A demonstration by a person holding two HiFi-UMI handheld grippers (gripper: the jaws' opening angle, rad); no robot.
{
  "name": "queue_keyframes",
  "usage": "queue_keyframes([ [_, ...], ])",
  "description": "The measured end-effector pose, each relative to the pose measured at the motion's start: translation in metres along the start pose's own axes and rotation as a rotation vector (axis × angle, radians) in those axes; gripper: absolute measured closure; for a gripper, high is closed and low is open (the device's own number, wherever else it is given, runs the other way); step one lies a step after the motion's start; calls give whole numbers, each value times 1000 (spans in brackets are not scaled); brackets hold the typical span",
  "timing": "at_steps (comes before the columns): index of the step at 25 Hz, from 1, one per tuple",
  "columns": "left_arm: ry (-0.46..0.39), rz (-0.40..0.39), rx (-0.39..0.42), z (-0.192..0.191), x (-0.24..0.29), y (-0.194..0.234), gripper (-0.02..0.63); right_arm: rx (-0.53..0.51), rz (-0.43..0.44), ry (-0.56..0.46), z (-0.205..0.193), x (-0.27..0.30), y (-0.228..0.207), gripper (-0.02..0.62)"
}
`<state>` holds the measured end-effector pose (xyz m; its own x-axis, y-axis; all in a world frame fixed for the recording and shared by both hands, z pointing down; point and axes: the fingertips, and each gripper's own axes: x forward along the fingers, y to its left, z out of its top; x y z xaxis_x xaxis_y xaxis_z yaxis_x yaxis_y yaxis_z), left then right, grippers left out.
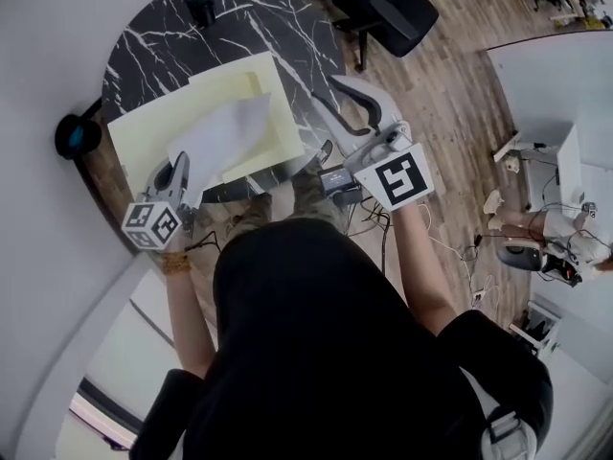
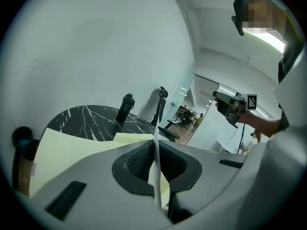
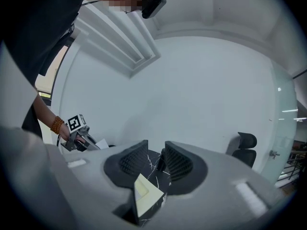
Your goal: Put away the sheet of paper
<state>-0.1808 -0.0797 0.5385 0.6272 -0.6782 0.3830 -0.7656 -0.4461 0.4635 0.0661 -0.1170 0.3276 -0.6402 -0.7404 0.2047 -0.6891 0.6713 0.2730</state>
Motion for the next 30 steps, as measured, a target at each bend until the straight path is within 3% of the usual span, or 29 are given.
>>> queue_keyframes([
  [8,90,23,69,-29,31,30,590,-40,-20,55,-13,0,16,486],
  [13,127,72,85,-38,39,51,456,-10,-27,57,-15,1,24,486],
  [16,159,91,109,-43,33,61,446,-7,-32,56,-14,2,26,486],
  [18,204,112,239,-46,30,66,446,4,-41,59,-14,2,25,486],
  [20,253,85,418,-49,35,61,446,11,-52,70,-15,0,23,486],
  [22,284,-2,519,-53,49,46,446,8,-60,88,-17,-2,23,486],
  [24,300,-104,529,-55,67,28,446,5,-68,100,-19,-3,23,486],
  [26,347,-196,594,-61,88,8,446,10,-79,91,-18,-5,23,486],
  [28,424,-301,739,-77,110,-16,446,18,-97,89,-17,-10,20,486],
  [30,516,-413,934,-102,126,-30,446,18,-113,98,-18,-16,14,486],
])
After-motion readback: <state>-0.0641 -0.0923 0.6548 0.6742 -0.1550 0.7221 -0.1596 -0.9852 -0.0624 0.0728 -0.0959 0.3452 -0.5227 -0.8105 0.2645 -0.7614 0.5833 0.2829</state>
